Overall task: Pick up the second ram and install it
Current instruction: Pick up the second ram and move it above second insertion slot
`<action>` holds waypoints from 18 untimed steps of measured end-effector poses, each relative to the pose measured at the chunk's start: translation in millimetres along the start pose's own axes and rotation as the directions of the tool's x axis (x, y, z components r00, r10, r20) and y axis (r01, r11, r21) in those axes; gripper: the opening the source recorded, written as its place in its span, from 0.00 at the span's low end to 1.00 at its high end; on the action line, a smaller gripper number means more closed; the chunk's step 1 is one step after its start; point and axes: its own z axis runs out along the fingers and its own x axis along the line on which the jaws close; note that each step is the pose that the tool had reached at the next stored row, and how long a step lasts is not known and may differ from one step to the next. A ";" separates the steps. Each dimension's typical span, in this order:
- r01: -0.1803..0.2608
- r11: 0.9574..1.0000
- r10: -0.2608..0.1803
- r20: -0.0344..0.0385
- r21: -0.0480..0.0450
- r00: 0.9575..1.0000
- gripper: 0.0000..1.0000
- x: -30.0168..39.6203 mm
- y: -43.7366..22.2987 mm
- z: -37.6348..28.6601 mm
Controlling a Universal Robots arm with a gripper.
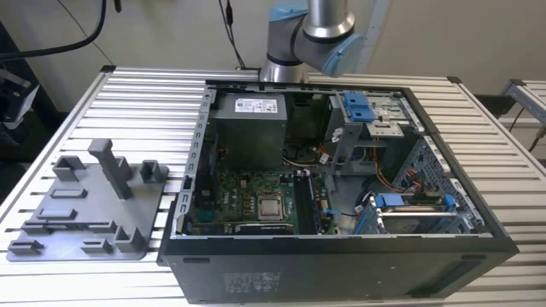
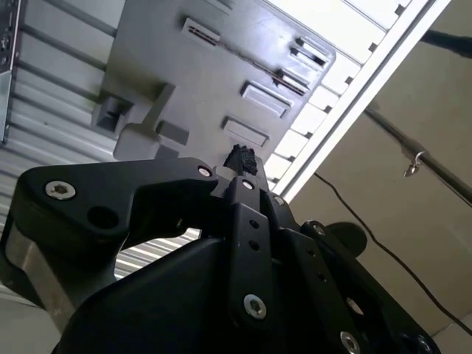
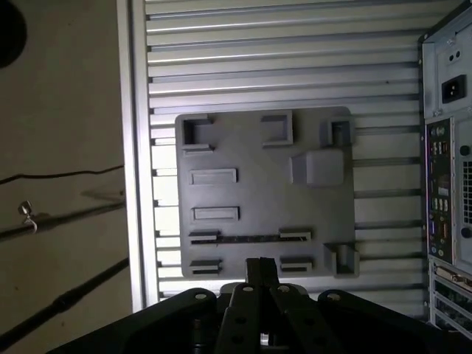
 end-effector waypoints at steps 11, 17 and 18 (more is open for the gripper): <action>0.103 0.995 -0.103 -0.005 0.004 0.995 0.11 -0.1 0.0 0.1; 0.172 0.985 -0.172 -0.009 0.007 0.985 0.11 0.0 0.0 0.0; 0.183 0.983 -0.183 -0.010 0.007 0.983 0.11 0.0 0.0 0.0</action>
